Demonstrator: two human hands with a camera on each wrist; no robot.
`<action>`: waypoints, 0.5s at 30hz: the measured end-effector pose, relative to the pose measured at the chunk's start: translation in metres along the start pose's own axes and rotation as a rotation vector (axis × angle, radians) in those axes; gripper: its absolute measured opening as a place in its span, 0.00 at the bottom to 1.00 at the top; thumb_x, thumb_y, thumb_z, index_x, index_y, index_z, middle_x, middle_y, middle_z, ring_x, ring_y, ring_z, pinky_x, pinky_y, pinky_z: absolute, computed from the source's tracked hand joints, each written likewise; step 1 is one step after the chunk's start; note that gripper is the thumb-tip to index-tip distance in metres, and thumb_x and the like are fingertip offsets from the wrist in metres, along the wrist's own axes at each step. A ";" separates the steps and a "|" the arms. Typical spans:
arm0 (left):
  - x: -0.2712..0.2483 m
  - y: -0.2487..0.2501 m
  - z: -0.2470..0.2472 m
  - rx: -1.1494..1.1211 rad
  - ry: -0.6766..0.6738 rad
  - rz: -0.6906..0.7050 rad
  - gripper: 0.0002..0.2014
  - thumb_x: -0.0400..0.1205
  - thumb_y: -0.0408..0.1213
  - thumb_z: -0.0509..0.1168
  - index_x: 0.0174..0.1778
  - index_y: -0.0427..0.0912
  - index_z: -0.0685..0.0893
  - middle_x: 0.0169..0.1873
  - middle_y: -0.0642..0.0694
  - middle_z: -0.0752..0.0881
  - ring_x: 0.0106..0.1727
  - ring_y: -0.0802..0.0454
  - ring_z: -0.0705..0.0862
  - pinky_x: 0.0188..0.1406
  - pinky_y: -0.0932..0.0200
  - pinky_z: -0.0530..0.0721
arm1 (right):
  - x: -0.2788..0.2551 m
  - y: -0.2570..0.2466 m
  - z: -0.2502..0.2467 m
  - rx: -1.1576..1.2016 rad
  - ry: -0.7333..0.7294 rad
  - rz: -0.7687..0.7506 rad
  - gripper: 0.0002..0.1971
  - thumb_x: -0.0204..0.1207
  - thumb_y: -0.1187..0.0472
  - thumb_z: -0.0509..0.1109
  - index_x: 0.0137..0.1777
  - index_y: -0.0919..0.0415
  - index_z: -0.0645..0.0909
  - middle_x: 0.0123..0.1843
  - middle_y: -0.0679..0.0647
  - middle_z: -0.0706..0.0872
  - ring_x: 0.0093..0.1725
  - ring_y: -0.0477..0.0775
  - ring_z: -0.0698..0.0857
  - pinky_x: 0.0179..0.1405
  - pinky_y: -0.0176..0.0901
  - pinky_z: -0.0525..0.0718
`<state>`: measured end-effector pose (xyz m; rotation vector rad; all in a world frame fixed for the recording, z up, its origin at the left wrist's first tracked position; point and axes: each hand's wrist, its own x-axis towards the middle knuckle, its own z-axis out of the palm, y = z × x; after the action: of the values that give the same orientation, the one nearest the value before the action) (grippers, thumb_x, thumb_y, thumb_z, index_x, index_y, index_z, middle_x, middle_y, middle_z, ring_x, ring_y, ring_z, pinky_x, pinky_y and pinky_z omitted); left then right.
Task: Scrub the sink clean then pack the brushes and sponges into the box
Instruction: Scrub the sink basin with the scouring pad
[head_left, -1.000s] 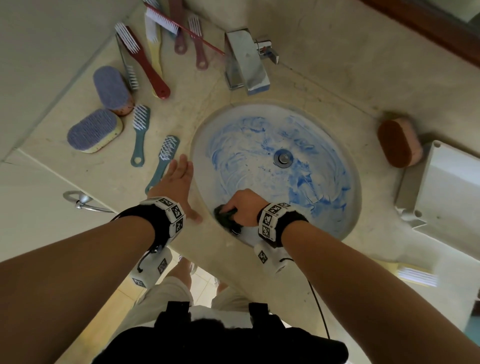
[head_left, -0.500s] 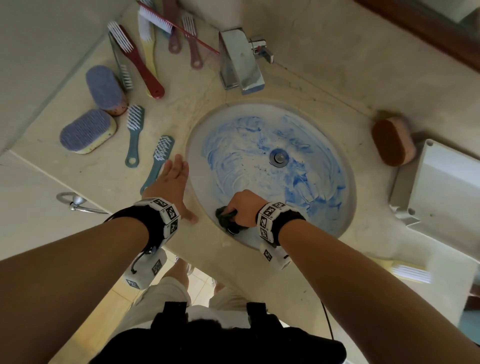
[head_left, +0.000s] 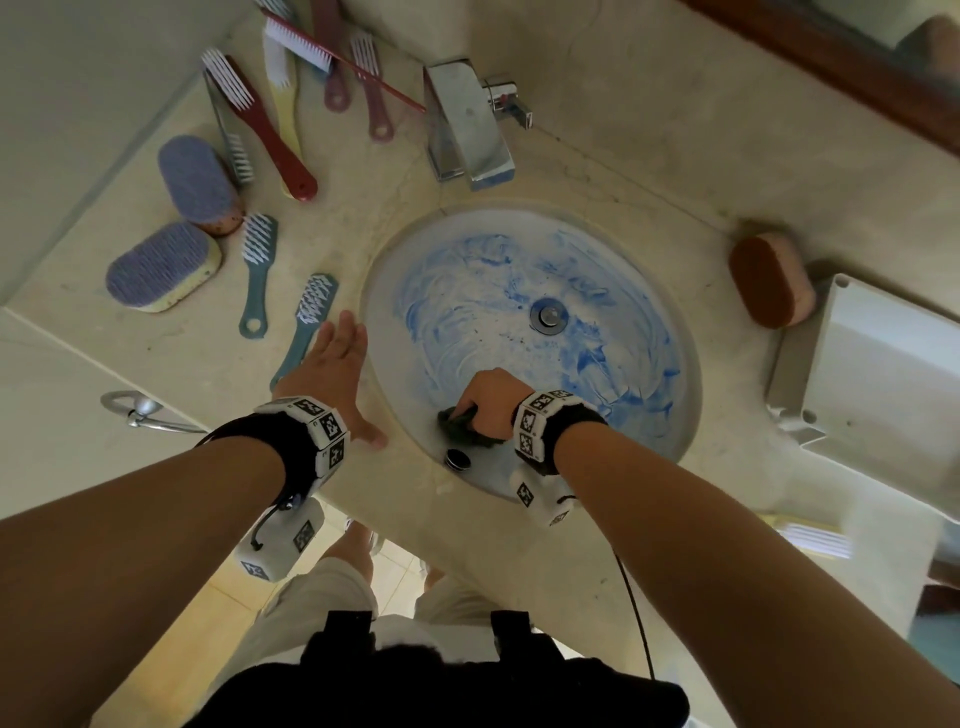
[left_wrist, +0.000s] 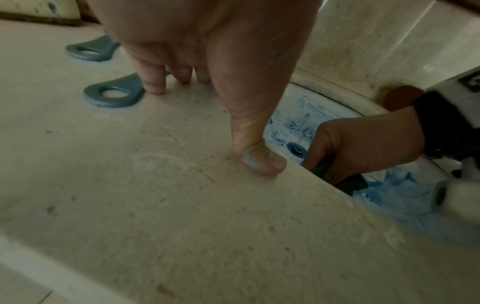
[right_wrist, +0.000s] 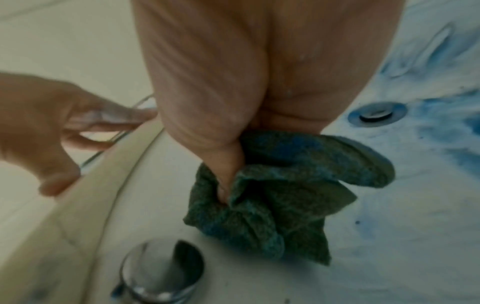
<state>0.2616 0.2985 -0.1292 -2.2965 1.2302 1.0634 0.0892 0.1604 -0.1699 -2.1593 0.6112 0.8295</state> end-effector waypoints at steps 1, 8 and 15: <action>0.000 0.000 0.001 -0.001 0.007 0.002 0.74 0.59 0.60 0.82 0.84 0.42 0.32 0.82 0.47 0.27 0.84 0.47 0.33 0.84 0.48 0.49 | -0.006 0.007 -0.004 0.028 0.016 0.017 0.20 0.76 0.72 0.64 0.63 0.57 0.88 0.60 0.57 0.89 0.57 0.59 0.85 0.50 0.38 0.80; 0.000 -0.001 0.001 -0.007 0.020 0.012 0.74 0.60 0.60 0.82 0.84 0.43 0.32 0.82 0.48 0.27 0.84 0.47 0.34 0.84 0.49 0.50 | -0.053 0.012 0.020 0.151 0.001 -0.084 0.21 0.75 0.71 0.69 0.66 0.55 0.86 0.61 0.55 0.89 0.59 0.53 0.85 0.57 0.31 0.78; -0.003 0.000 0.001 -0.006 0.034 0.020 0.73 0.60 0.60 0.82 0.84 0.43 0.32 0.82 0.47 0.28 0.85 0.48 0.34 0.82 0.50 0.50 | -0.036 0.010 0.030 0.099 -0.019 -0.004 0.25 0.76 0.72 0.64 0.68 0.50 0.84 0.59 0.58 0.89 0.55 0.58 0.85 0.59 0.45 0.84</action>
<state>0.2605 0.3010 -0.1276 -2.3205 1.2666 1.0406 0.0475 0.1831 -0.1645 -2.0599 0.6254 0.8003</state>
